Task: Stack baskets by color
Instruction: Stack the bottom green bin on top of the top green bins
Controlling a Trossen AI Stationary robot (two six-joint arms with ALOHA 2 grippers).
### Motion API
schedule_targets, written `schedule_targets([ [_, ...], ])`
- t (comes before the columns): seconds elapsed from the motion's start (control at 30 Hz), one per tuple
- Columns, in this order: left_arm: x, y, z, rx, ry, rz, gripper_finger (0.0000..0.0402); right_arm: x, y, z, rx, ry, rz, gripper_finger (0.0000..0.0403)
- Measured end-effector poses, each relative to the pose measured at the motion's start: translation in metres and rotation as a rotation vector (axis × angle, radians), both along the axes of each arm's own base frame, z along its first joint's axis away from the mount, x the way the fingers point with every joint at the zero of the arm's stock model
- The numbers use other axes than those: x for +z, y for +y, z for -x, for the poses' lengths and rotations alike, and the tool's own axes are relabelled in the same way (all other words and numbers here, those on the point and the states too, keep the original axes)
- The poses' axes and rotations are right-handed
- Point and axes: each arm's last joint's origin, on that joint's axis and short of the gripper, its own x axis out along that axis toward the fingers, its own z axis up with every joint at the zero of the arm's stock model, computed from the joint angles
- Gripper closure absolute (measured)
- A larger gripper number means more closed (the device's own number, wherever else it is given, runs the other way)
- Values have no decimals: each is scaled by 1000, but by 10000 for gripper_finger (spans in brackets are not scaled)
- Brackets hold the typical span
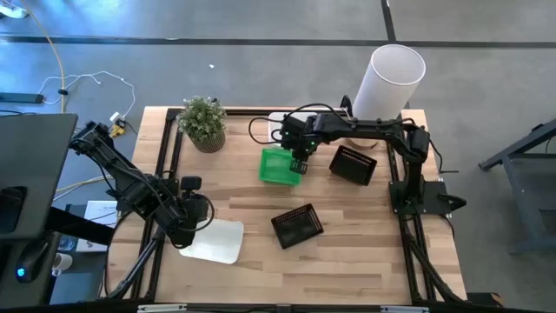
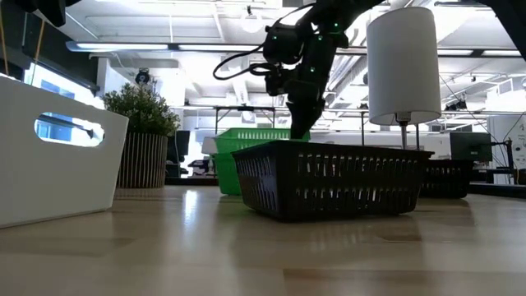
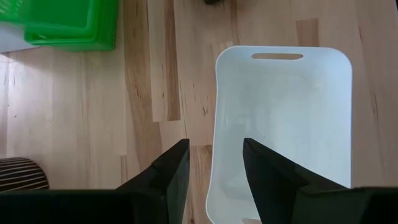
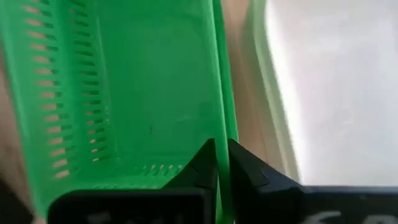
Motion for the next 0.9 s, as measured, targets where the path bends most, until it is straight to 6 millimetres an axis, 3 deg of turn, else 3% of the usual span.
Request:
schedule_targets([
  [0.17,0,0,0,0,0,0,265,0,-5,4,5,-3,-80,400],
  [0.63,0,0,0,-1,0,0,265,-8,-3,2,12,36,-67,398],
  [0.9,0,0,0,-1,1,0,265,-10,-2,2,15,52,-47,338],
])
